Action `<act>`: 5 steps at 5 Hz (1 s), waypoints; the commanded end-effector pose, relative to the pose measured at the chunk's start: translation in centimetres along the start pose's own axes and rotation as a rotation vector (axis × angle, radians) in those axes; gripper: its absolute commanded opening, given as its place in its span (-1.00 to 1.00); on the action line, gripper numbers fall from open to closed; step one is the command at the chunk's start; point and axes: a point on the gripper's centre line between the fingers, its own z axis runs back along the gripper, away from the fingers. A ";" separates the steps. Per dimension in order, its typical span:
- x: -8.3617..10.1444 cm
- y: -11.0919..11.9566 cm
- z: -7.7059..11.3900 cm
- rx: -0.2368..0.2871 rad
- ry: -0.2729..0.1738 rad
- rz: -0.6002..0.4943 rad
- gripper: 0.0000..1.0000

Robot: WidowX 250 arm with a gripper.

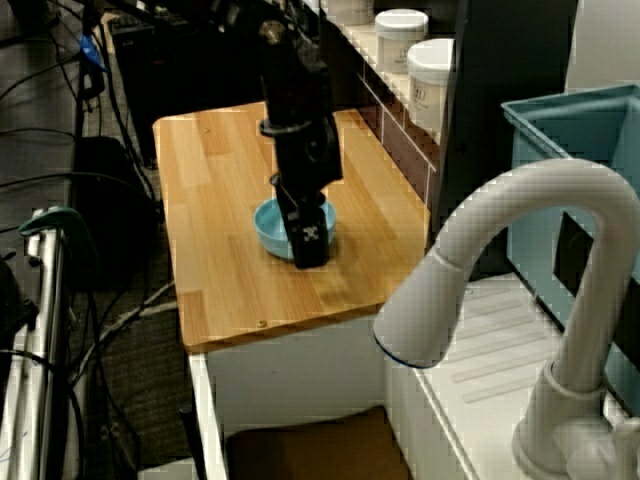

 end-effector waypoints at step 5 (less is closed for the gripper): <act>1.0 2.4 3.1 0.013 -0.017 0.020 1.00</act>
